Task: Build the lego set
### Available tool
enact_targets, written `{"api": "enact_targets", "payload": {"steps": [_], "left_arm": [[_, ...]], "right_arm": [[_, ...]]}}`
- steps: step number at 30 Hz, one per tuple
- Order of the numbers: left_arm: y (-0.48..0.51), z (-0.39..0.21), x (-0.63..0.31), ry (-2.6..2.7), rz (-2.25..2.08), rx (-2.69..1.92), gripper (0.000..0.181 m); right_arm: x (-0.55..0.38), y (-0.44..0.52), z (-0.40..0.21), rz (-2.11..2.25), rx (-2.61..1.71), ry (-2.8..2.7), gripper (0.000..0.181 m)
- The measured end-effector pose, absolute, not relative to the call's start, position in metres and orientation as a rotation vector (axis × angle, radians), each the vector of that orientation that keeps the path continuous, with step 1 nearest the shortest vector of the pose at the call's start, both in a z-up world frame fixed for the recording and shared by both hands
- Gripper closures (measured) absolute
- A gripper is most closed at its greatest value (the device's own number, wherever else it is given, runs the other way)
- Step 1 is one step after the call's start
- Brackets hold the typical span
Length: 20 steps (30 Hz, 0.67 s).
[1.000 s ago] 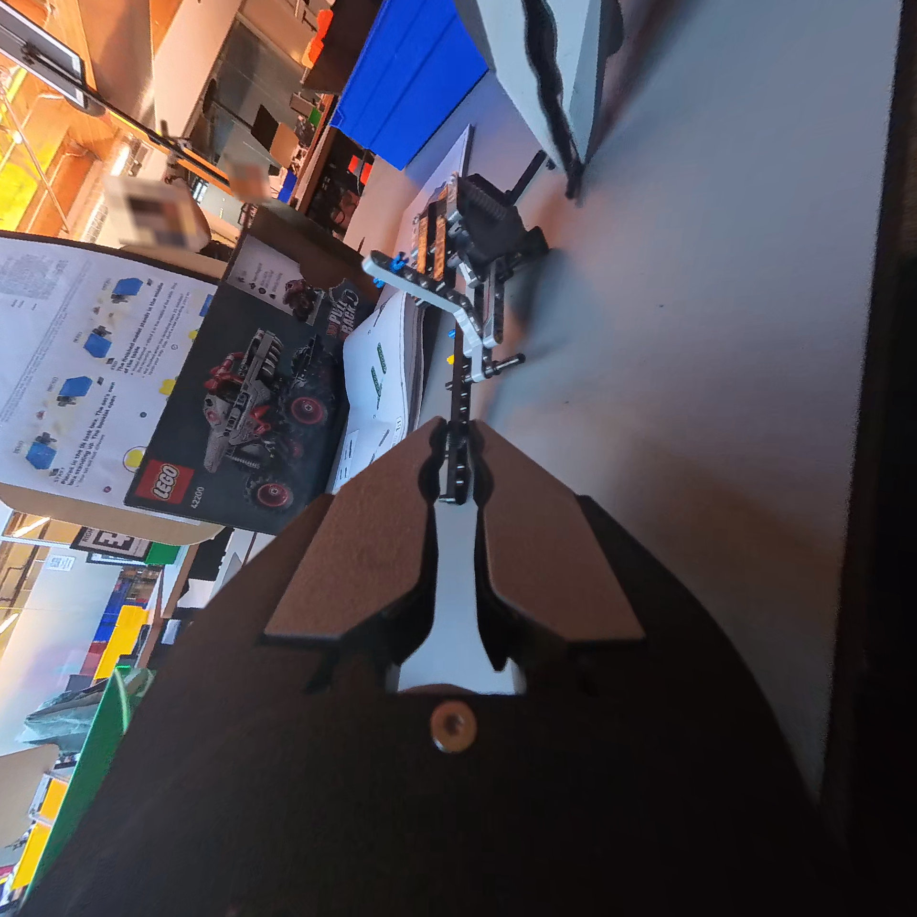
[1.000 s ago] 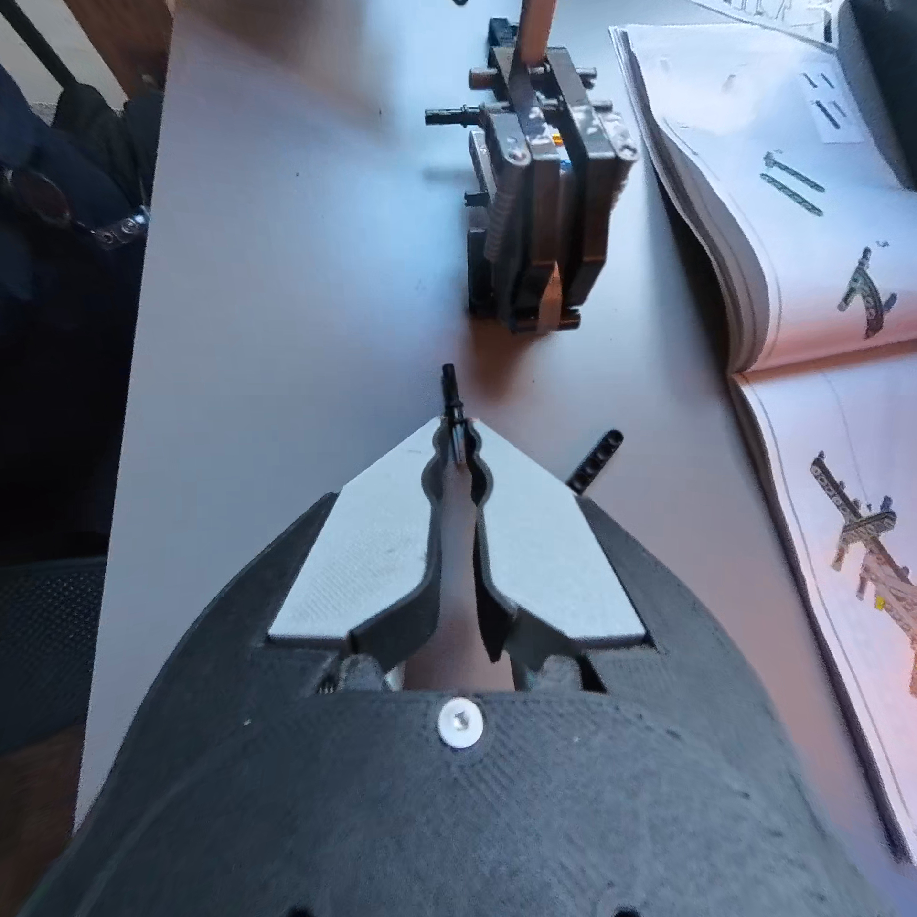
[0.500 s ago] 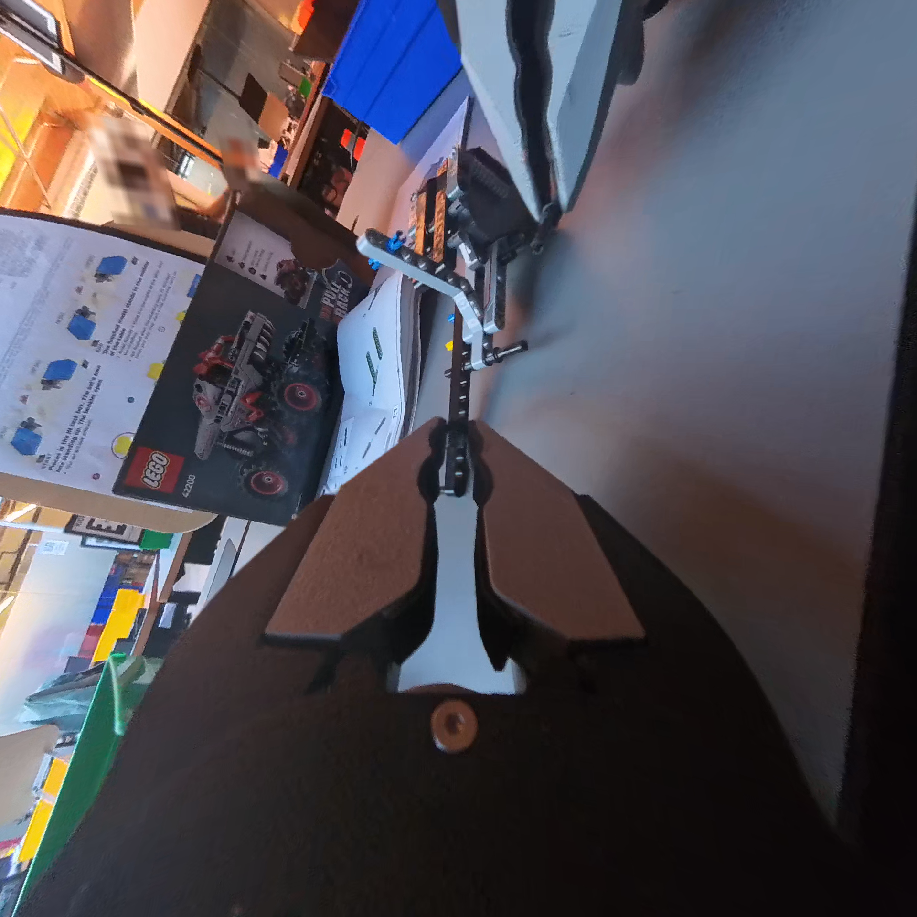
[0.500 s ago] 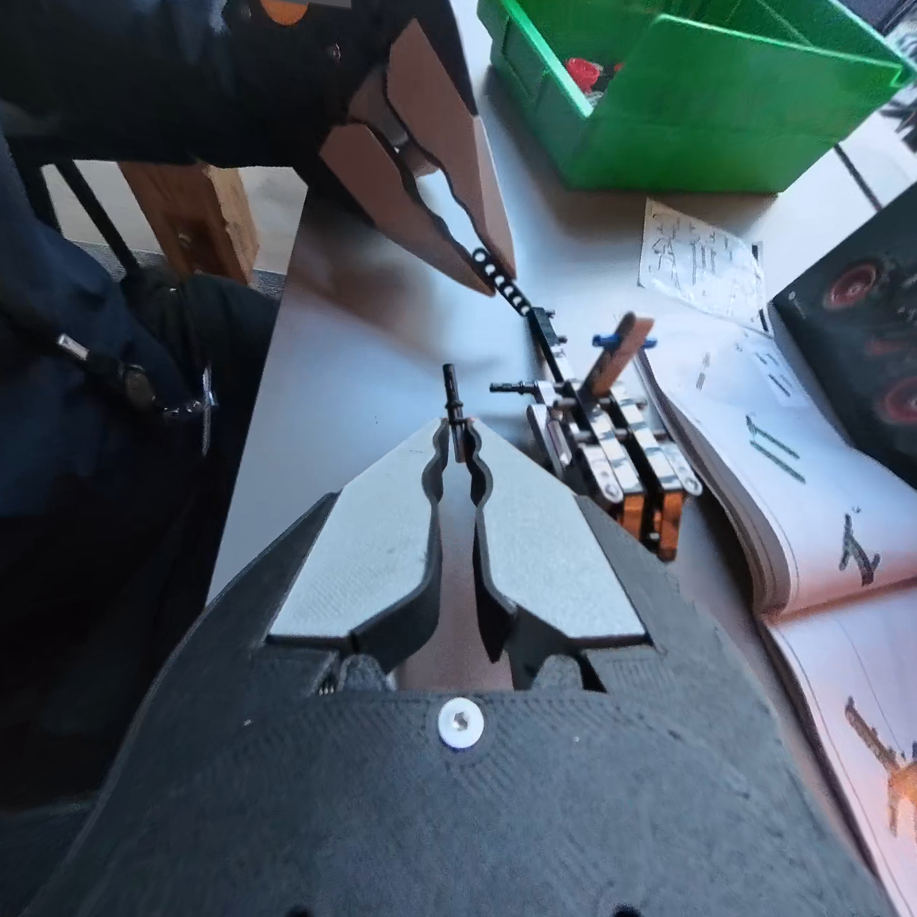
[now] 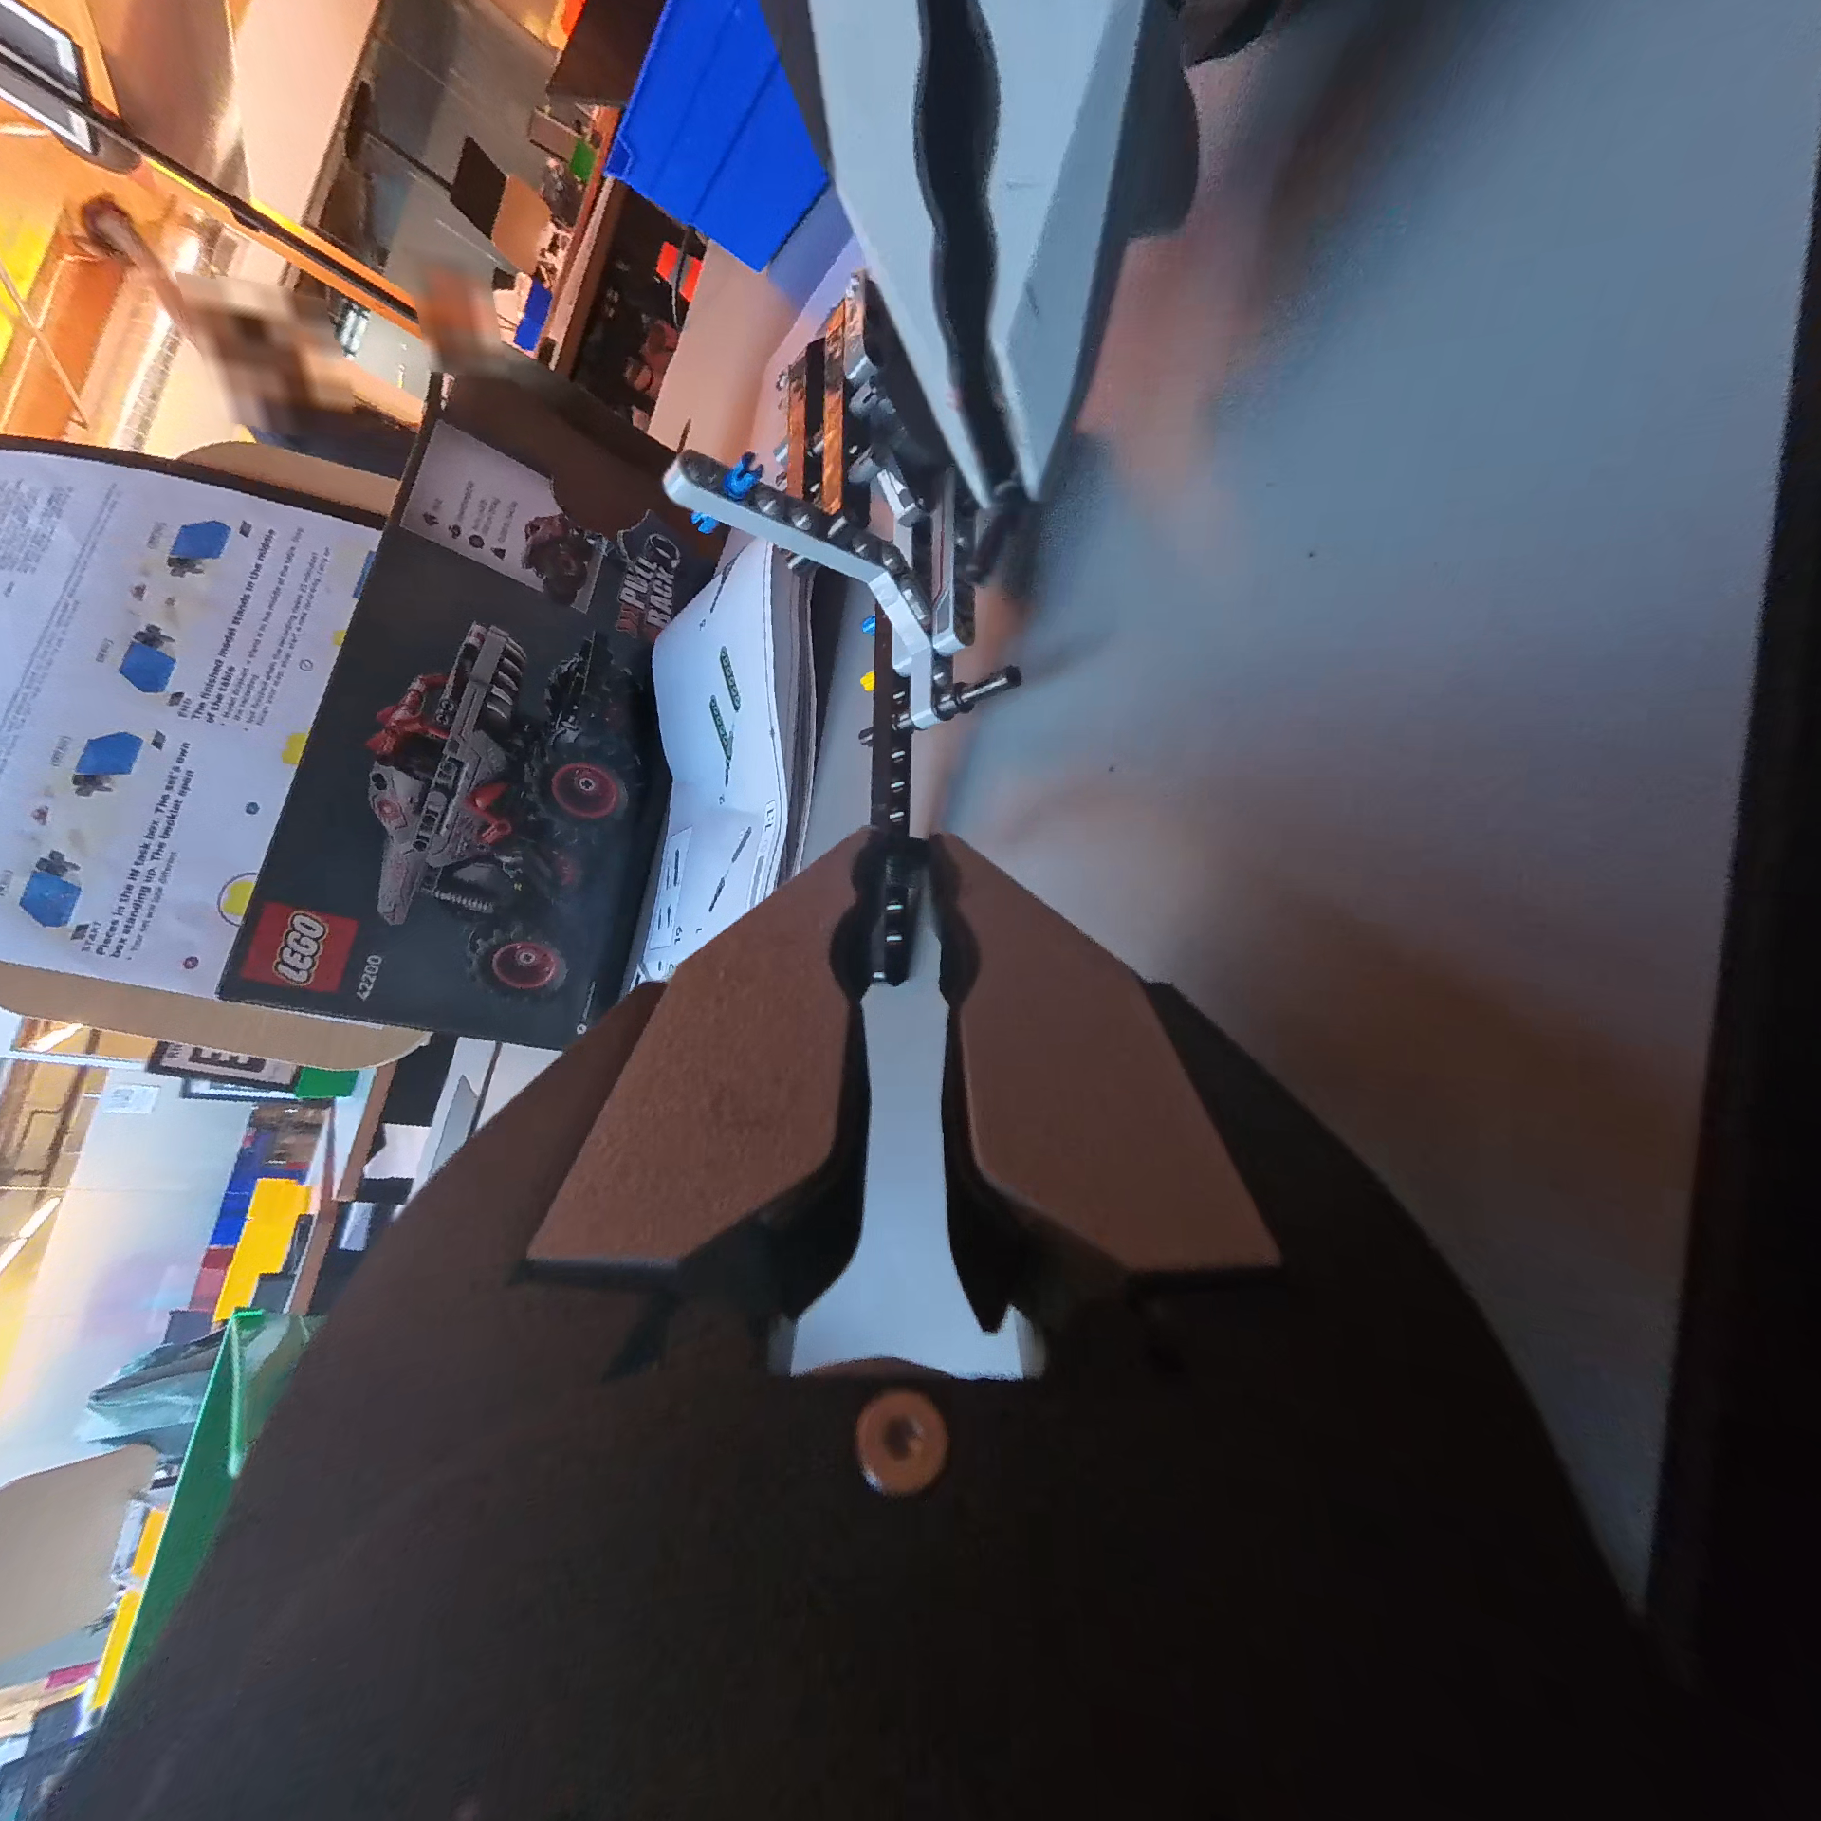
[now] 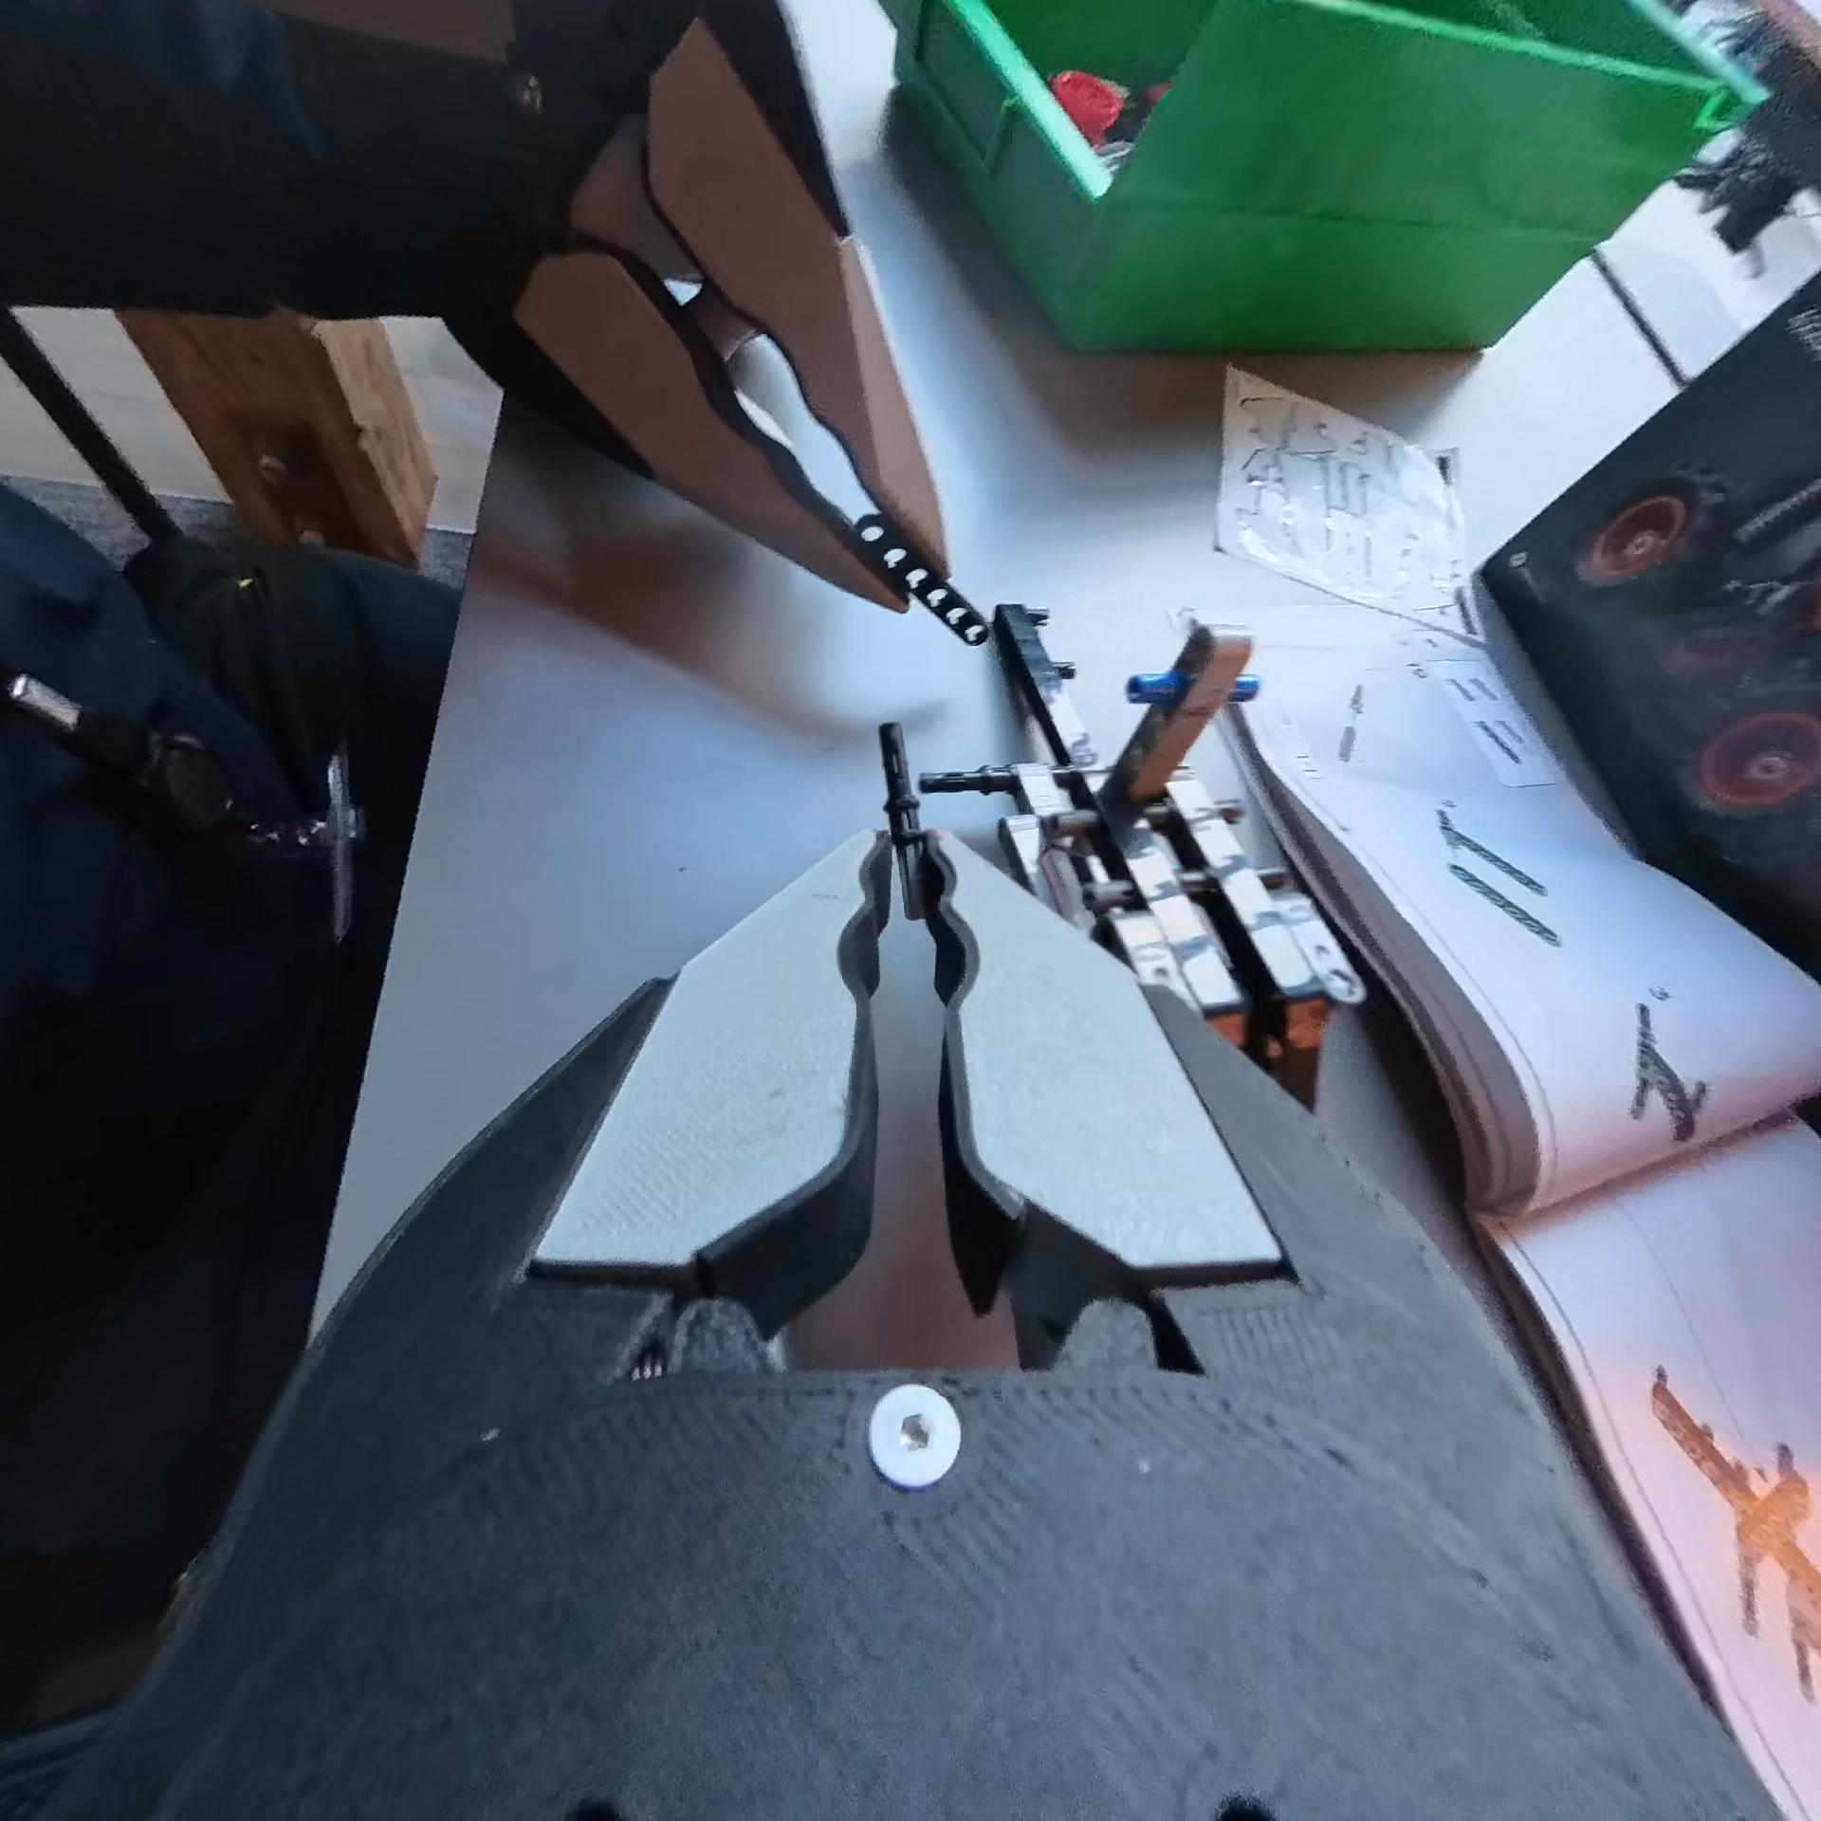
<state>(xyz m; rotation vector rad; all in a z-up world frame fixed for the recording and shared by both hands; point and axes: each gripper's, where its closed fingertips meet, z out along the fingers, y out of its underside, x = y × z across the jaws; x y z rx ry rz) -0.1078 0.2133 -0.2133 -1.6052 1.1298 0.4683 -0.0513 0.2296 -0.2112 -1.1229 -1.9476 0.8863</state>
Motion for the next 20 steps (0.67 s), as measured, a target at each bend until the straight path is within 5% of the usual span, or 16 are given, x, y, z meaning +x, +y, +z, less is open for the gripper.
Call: {"api": "enact_targets", "payload": {"steps": [1,20], "left_arm": [[0.214,-0.213,-0.108,1.13,0.477,-1.605,0.175],[0.213,-0.219,-0.107,1.139,0.462,-1.632,0.175]], "right_arm": [[-0.052,0.232,-0.208,0.882,-1.118,-1.922,0.178],[-0.045,0.245,-0.16,0.961,-1.004,-1.674,0.178]]}}
